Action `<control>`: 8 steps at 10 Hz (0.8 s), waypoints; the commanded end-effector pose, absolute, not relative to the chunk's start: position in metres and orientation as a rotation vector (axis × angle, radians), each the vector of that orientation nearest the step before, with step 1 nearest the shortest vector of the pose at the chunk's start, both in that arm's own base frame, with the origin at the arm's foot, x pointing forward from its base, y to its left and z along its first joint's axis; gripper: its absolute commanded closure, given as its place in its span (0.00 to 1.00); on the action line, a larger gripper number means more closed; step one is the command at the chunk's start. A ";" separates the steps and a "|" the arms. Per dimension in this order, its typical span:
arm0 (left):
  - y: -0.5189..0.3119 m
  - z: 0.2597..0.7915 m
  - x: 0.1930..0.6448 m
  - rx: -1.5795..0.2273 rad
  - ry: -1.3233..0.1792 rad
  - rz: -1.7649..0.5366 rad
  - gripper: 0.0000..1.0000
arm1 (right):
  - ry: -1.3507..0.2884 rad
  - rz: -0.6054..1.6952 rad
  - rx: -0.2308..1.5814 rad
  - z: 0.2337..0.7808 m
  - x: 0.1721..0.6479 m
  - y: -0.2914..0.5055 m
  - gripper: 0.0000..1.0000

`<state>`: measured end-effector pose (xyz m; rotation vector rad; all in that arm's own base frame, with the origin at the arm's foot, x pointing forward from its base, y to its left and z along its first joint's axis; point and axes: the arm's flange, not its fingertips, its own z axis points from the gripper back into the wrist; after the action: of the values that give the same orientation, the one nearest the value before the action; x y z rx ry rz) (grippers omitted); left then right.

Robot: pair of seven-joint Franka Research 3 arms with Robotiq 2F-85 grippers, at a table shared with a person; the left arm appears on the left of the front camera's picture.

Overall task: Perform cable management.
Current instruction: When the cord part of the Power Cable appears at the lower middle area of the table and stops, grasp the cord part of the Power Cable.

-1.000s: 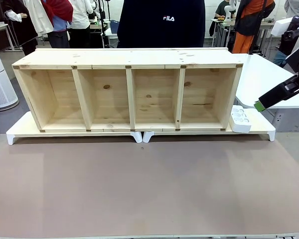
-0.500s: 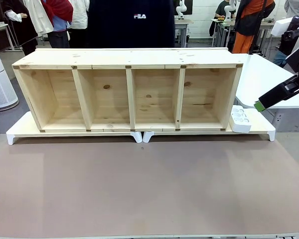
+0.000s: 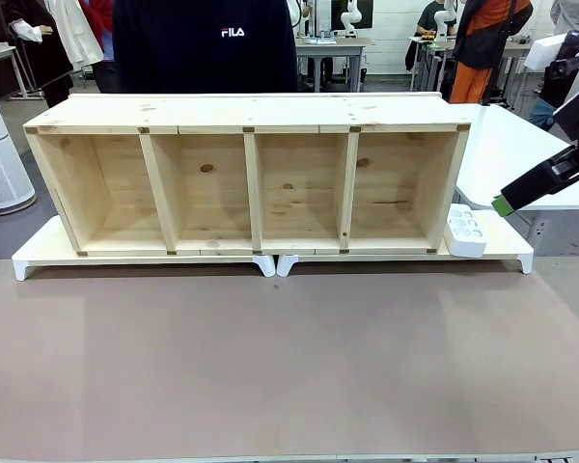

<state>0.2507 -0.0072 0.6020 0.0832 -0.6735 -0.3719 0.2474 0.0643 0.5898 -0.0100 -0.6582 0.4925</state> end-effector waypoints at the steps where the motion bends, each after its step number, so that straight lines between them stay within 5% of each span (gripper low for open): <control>1: -0.007 0.602 0.251 0.083 -0.674 -0.372 0.00 | -0.659 0.498 -0.009 0.590 0.247 0.065 0.00; 8: -0.007 0.602 0.251 0.083 -0.674 -0.372 0.00 | -0.659 0.498 -0.009 0.590 0.247 0.065 0.00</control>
<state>0.2507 -0.0072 0.6020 0.0832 -0.6735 -0.3719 0.2474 0.0643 0.5898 -0.0100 -0.6582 0.4925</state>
